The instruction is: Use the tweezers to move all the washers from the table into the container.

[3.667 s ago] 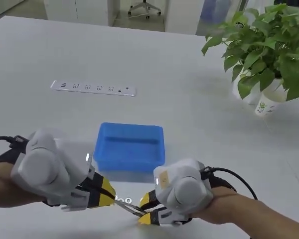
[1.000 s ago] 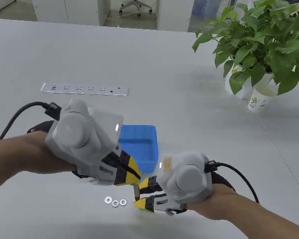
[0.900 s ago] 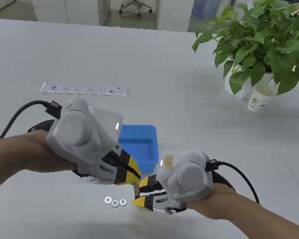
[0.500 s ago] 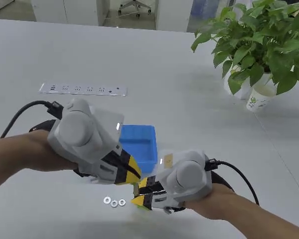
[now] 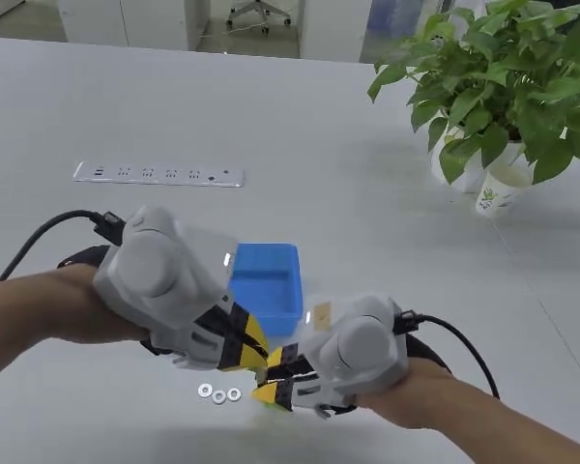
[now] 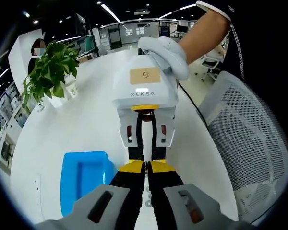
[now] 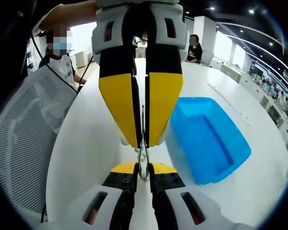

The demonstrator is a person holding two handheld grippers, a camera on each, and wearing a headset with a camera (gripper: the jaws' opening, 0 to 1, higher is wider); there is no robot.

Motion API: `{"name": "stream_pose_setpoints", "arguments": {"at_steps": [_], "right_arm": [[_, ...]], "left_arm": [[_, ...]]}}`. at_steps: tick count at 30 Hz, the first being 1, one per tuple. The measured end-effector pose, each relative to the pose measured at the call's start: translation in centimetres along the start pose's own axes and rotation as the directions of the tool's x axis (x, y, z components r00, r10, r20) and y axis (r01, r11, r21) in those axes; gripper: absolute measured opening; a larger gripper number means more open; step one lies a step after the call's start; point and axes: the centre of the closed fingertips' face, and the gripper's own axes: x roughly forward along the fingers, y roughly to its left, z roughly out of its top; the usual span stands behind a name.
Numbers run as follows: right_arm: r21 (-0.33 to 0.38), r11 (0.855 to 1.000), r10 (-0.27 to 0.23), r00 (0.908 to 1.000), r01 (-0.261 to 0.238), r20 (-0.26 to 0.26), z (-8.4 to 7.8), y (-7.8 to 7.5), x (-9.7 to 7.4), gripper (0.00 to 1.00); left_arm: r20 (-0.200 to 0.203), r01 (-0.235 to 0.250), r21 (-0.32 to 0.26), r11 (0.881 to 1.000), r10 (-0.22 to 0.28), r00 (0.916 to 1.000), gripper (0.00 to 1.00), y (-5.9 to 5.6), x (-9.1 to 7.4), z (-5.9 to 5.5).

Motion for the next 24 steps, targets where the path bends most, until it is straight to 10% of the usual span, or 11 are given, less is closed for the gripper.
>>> {"name": "stream_pose_setpoints", "arguments": {"at_steps": [24], "right_arm": [[0.022,1.0,0.0,0.9999,0.0,-0.015,-0.46,-0.02,0.15,0.11]], "left_arm": [[0.01,0.009,-0.004,1.0,-0.009,0.9999,0.06,0.13,0.07,0.14]]}}
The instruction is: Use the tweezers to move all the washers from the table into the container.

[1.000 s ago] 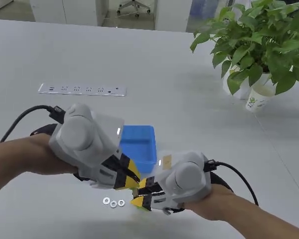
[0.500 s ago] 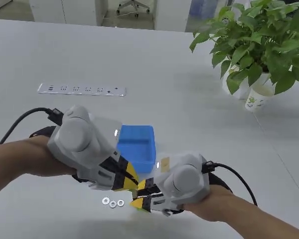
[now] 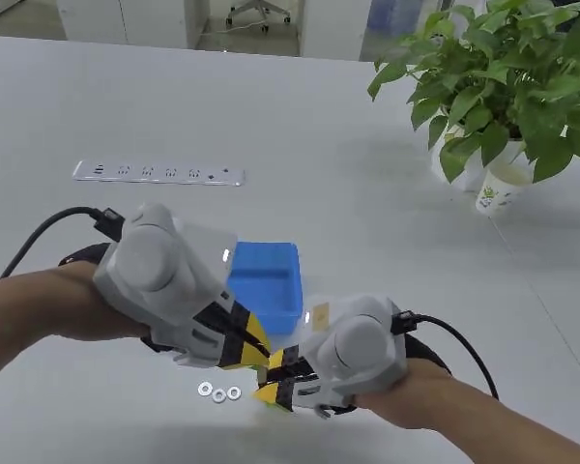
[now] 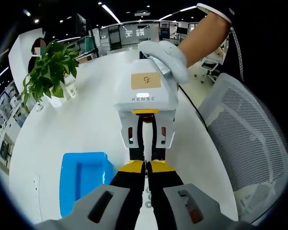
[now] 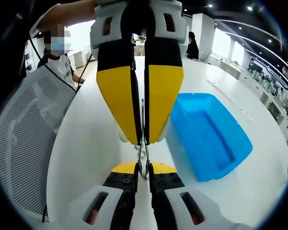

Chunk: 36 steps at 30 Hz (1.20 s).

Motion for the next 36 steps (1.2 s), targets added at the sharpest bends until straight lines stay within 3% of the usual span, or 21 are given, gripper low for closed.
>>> {"name": "stream_pose_setpoints", "arguments": {"at_steps": [17,30,36], "right_arm": [[-0.015,1.0,0.005,0.9999,-0.005,0.012,1.3,-0.1,-0.6,0.11],[-0.03,1.0,0.003,0.9991,-0.002,0.042,4.3,-1.4,-1.8,0.11],[-0.039,0.999,-0.005,0.9986,0.007,0.054,5.4,-2.6,-2.4,0.1]], "left_arm": [[0.002,-0.002,-0.005,1.0,0.002,1.0,0.06,0.2,-1.3,0.6],[0.006,-0.004,-0.005,1.0,0.004,1.0,0.06,1.4,-4.0,2.0],[0.012,-0.019,0.003,1.0,0.019,0.9997,0.06,2.4,-5.0,2.7]]}}
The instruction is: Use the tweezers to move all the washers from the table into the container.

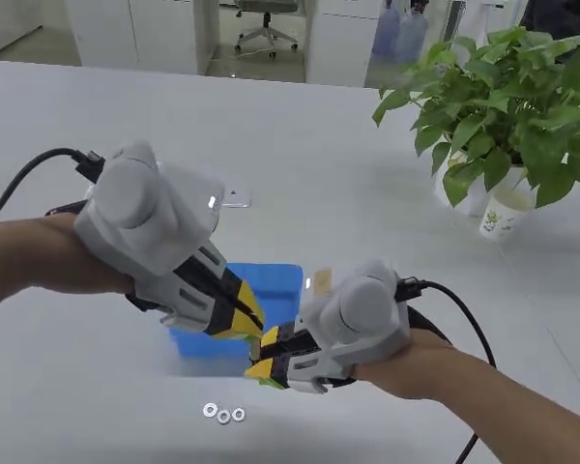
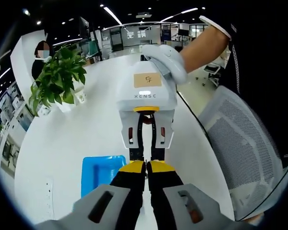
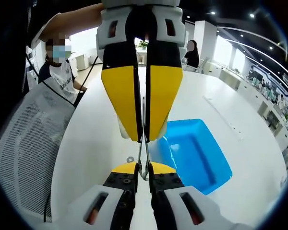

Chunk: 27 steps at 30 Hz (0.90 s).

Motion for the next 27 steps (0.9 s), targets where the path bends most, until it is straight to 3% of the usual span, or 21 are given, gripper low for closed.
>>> {"name": "stream_pose_setpoints", "arguments": {"at_steps": [15,27], "right_arm": [[-0.02,0.999,-0.03,0.9993,0.031,0.021,1.6,-4.3,-0.6,0.1],[-0.022,0.999,-0.047,0.9987,0.047,0.021,1.1,-7.5,0.0,0.1]], "left_arm": [[-0.003,-0.031,0.024,0.999,0.032,0.9995,0.06,3.9,-1.4,0.8],[-0.007,-0.047,0.01,0.999,0.047,0.9989,0.06,7.1,-0.8,-0.1]]}}
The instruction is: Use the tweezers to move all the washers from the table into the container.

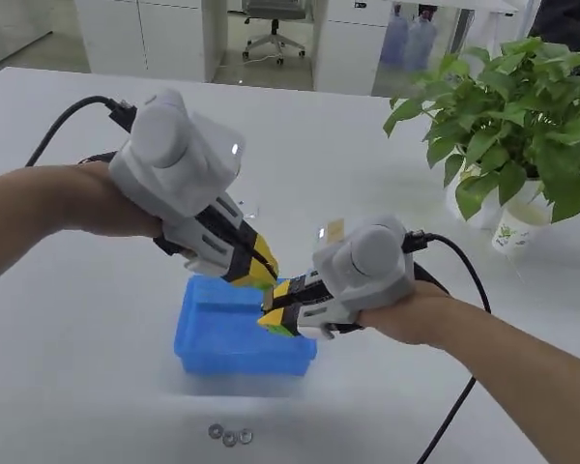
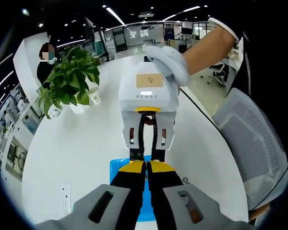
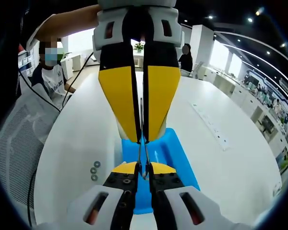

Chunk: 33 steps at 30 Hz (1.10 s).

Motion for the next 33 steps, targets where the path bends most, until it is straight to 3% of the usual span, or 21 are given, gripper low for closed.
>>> {"name": "stream_pose_setpoints", "arguments": {"at_steps": [13,33], "right_arm": [[0.032,0.999,0.023,0.9996,-0.022,-0.019,-2.8,-1.3,1.7,0.11],[0.028,0.998,0.065,0.9921,-0.063,-0.107,-5.4,-1.2,3.6,0.11]], "left_arm": [[-0.031,0.031,-0.021,0.999,-0.031,0.999,0.06,1.4,2.6,-2.0],[-0.058,0.036,-0.04,0.999,-0.038,0.9976,0.06,1.4,4.6,-4.2]]}}
